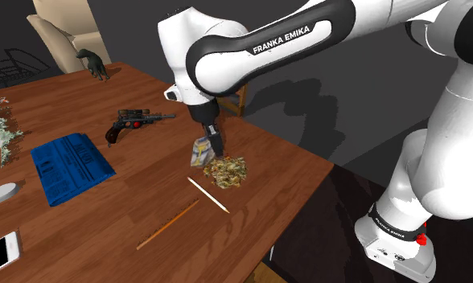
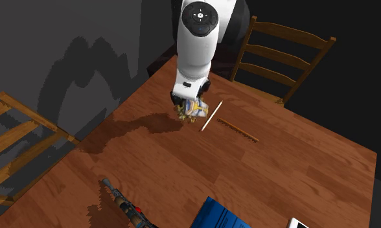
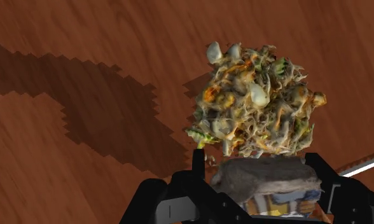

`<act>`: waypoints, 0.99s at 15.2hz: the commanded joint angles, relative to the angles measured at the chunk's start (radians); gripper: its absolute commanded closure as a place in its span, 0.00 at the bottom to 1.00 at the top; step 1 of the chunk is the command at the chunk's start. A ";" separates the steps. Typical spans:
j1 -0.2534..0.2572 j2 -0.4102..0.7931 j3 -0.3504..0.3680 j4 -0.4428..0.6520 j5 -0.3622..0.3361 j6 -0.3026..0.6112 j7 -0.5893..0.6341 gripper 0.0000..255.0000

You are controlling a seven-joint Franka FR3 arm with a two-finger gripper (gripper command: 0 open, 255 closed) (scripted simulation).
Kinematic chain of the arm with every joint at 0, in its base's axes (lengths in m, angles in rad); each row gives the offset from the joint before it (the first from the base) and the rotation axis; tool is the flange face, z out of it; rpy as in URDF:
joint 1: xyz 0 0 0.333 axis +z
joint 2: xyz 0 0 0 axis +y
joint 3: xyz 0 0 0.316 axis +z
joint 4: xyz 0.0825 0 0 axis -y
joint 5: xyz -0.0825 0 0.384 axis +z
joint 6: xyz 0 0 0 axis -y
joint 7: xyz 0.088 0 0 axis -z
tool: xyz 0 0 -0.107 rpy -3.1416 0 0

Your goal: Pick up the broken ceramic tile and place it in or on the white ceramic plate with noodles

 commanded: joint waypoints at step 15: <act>-0.039 -0.124 -0.034 -0.287 0.016 0.172 -0.065 1.00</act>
